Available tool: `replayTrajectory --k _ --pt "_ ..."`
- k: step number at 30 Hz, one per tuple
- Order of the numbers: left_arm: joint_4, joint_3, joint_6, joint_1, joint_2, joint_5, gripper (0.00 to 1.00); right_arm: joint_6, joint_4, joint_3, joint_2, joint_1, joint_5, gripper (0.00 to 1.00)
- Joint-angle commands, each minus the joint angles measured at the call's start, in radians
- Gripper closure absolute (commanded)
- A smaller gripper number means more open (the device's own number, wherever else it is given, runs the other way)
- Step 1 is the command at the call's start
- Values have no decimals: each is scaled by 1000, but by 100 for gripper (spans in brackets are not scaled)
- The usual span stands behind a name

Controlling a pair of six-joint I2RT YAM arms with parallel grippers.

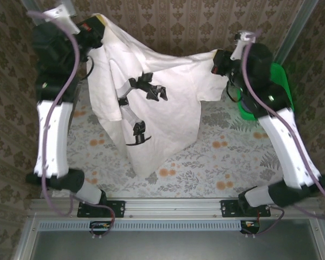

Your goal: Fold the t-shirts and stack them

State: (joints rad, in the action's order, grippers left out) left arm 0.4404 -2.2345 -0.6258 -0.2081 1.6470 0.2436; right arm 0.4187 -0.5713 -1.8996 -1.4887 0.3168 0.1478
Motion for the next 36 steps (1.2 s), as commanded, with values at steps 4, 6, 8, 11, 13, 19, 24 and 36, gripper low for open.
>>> replayTrajectory --k 4,6,8,11,13,19,24,36 --pt "583 -542 -15 45 617 -384 45 52 -495 -530 -642 -171 -140 69" --pt "689 -648 -27 69 720 -430 35 38 -775 -994 -908 -191 -123 45" --pt "745 -603 -49 90 709 -430 30 57 -836 -1135 -959 -224 -213 36" --pt "661 -300 6 81 546 -506 25 23 -684 -777 -782 -239 -227 30" --pt "486 -1 15 76 379 -454 25 -22 -691 -698 -730 -239 -195 31" --pt "329 407 161 5 209 -227 28 -94 -604 -321 -508 -267 -238 32" --pt "360 600 232 -25 192 -161 28 -60 -489 26 -319 -346 -380 30" --pt "439 571 290 34 412 -229 35 186 -77 531 -329 -140 -434 54"
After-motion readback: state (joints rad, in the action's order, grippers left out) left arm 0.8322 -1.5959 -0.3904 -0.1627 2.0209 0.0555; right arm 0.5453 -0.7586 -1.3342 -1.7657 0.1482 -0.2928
